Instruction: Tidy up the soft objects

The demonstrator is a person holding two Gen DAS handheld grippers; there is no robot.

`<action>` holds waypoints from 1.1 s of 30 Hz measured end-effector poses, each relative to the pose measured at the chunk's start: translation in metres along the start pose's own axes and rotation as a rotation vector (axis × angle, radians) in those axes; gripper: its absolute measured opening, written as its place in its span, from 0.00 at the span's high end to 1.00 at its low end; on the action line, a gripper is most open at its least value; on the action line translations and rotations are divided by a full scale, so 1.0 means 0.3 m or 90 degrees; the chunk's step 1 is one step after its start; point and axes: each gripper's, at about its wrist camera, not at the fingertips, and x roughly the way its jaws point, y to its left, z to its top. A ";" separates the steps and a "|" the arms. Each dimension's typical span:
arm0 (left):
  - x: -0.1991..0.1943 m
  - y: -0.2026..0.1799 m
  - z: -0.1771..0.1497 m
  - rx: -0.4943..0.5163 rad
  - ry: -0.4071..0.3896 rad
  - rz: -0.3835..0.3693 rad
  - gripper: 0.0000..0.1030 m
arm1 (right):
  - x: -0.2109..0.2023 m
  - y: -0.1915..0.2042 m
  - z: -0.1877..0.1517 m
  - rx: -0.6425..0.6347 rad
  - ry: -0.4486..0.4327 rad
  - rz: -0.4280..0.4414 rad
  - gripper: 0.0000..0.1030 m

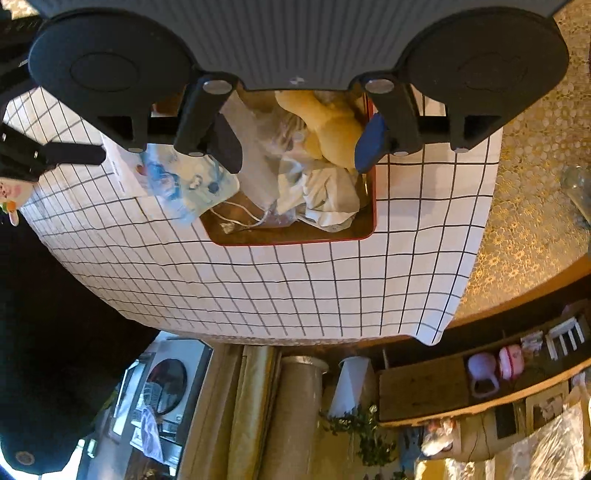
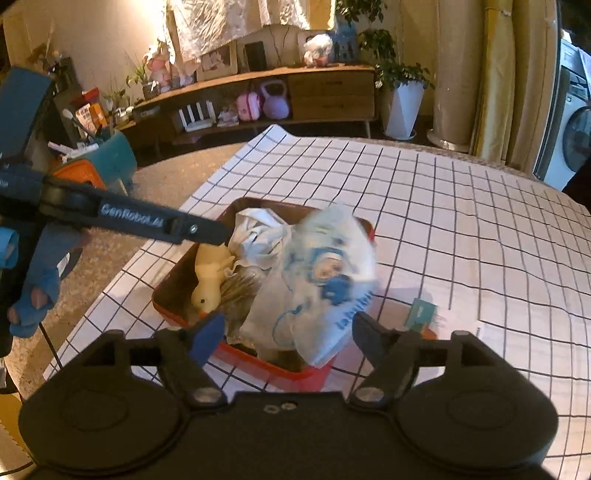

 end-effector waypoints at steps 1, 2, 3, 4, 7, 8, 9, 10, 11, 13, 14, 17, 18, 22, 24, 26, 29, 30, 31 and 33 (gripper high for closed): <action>-0.013 -0.010 -0.007 0.005 -0.004 -0.001 0.35 | -0.012 -0.007 0.000 0.003 -0.005 0.001 0.25; -0.022 -0.015 -0.014 0.009 -0.007 -0.002 0.35 | -0.028 -0.011 -0.003 0.004 -0.011 0.002 0.24; -0.030 -0.021 -0.021 0.013 -0.008 -0.004 0.35 | -0.044 -0.016 -0.008 0.005 -0.016 0.001 0.24; -0.038 -0.030 -0.028 0.018 -0.010 -0.006 0.32 | -0.061 -0.019 -0.013 0.004 -0.022 0.000 0.23; -0.057 -0.051 -0.051 0.027 -0.017 -0.015 0.27 | -0.095 -0.035 -0.030 -0.003 -0.036 -0.014 0.22; -0.059 -0.055 -0.056 0.028 -0.017 -0.017 0.27 | -0.099 -0.045 -0.035 -0.003 -0.036 -0.019 0.22; -0.061 -0.060 -0.060 0.028 -0.017 -0.020 0.26 | -0.100 -0.053 -0.039 -0.002 -0.034 -0.022 0.22; -0.061 -0.065 -0.064 0.029 -0.016 -0.023 0.26 | -0.099 -0.067 -0.043 0.003 -0.033 -0.026 0.22; -0.060 -0.068 -0.067 0.030 -0.016 -0.024 0.26 | -0.098 -0.076 -0.048 0.011 -0.031 -0.031 0.22; -0.054 -0.073 -0.071 0.034 -0.017 -0.023 0.26 | -0.080 -0.095 -0.042 0.028 -0.031 -0.035 0.22; -0.051 -0.074 -0.074 0.034 -0.017 -0.024 0.26 | -0.073 -0.106 -0.041 0.033 -0.032 -0.036 0.22; -0.034 -0.069 -0.079 0.026 -0.016 -0.029 0.26 | -0.013 -0.116 -0.028 0.045 -0.027 -0.035 0.22; -0.028 -0.066 -0.081 0.025 -0.015 -0.029 0.26 | 0.019 -0.115 -0.022 0.047 -0.024 -0.035 0.22; -0.007 -0.053 -0.089 0.018 -0.016 -0.031 0.26 | 0.149 -0.093 -0.009 0.043 -0.005 -0.038 0.28; 0.008 -0.046 -0.093 0.015 -0.012 -0.034 0.26 | 0.204 -0.082 -0.003 0.042 0.001 -0.045 0.33; 0.025 -0.042 -0.099 0.017 -0.009 -0.031 0.26 | 0.229 -0.085 -0.002 0.045 0.003 -0.057 0.39; 0.056 -0.036 -0.108 0.024 -0.004 -0.024 0.26 | 0.247 -0.102 -0.001 0.055 0.004 -0.064 0.56; 0.065 -0.033 -0.111 0.022 -0.001 -0.024 0.26 | 0.249 -0.108 -0.003 0.056 0.005 -0.064 0.65; 0.075 -0.027 -0.113 0.017 0.002 -0.025 0.26 | 0.250 -0.113 -0.005 0.055 0.006 -0.066 0.75; 0.087 -0.020 -0.118 0.009 0.006 -0.026 0.26 | 0.249 -0.122 -0.010 0.057 0.005 -0.058 0.77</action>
